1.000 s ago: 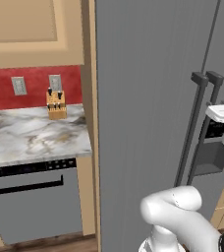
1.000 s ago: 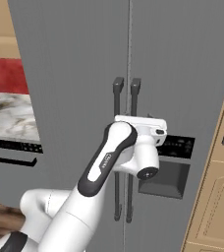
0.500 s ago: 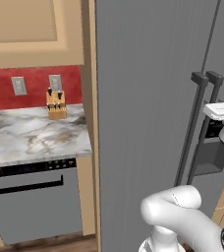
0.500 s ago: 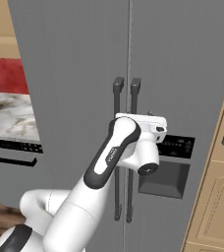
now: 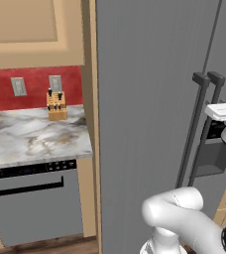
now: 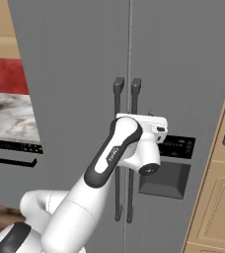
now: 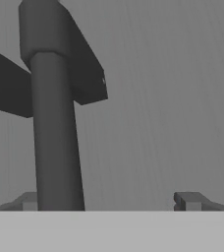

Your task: Open the freezer door, pick up the ice cube tray from the freezer, and place it on the dining counter.

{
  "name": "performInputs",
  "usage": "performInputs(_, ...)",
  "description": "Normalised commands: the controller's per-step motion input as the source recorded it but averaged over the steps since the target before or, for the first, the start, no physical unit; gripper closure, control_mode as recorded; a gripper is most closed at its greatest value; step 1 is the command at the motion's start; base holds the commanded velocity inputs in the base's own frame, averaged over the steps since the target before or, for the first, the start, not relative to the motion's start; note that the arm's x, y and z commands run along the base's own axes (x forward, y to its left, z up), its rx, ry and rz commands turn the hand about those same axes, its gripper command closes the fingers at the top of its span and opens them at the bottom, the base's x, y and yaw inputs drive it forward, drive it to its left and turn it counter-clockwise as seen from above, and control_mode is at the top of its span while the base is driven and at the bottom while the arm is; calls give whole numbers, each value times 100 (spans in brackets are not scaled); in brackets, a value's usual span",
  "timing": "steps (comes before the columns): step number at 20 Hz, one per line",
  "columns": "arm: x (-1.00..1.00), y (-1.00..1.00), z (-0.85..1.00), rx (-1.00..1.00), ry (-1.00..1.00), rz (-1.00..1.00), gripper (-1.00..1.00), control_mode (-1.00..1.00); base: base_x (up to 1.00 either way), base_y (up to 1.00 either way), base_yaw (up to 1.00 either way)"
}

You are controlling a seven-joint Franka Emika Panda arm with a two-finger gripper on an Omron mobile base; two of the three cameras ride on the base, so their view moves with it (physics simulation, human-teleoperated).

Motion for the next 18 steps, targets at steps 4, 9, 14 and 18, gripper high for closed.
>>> performInputs(4,7,0,0,0,0,0,-100,-100,0,0,0)
performInputs(9,0,0,0,0,0,0,-100,-100,0,0,0)
performInputs(14,0,0,0,0,0,0,-100,-100,0,0,0)
performInputs(18,0,0,0,0,0,0,100,-100,0,0,0)
